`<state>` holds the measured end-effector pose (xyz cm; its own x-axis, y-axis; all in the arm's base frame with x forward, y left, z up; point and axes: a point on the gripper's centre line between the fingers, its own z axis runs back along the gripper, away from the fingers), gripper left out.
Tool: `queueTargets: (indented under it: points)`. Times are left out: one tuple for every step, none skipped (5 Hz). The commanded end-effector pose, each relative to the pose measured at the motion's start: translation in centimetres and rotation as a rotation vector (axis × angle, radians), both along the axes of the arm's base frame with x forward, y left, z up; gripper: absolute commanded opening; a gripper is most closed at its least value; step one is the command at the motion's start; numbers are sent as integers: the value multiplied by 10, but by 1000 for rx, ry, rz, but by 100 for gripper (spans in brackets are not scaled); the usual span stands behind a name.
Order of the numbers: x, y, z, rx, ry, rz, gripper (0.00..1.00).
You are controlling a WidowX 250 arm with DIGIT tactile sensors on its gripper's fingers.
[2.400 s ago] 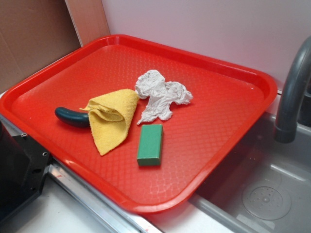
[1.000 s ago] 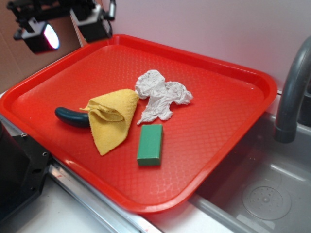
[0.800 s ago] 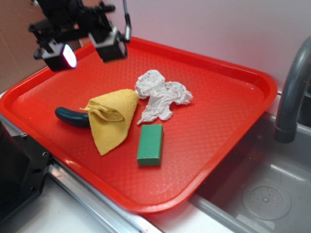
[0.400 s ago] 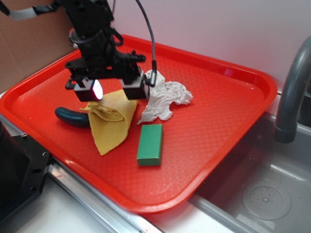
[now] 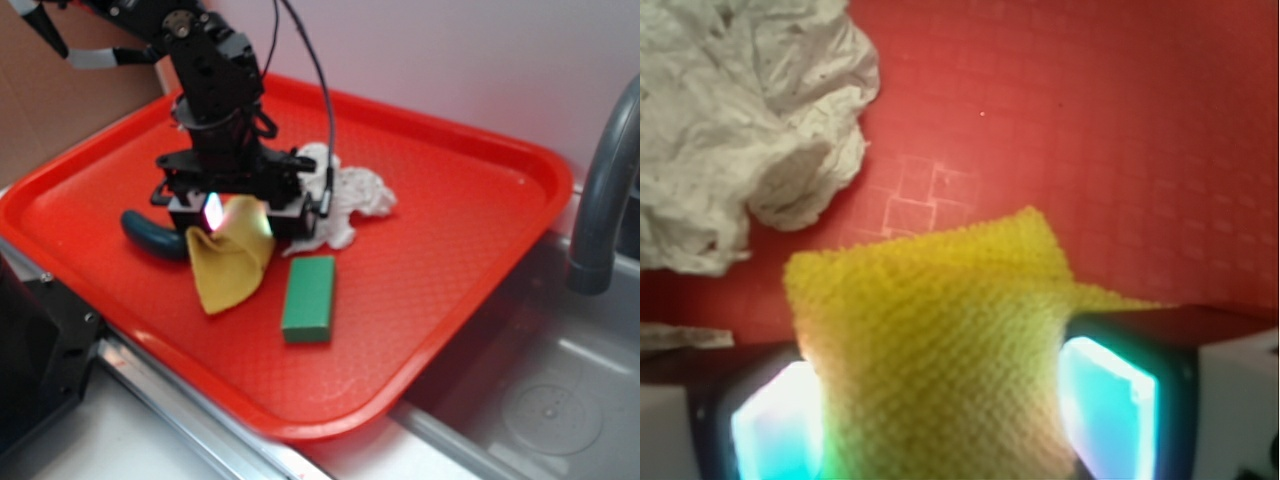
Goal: Grab the yellow cloth.
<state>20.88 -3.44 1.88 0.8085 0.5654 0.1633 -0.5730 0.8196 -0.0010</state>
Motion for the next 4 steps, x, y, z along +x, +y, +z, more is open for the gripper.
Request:
queueTargets:
  points:
    - [-2, 2, -3, 5, -8, 14, 0]
    - [0, 5, 3, 3, -13, 34, 0]
    - [5, 7, 20, -5, -10, 40, 0]
    - [9, 6, 49, -14, 13, 14, 0]
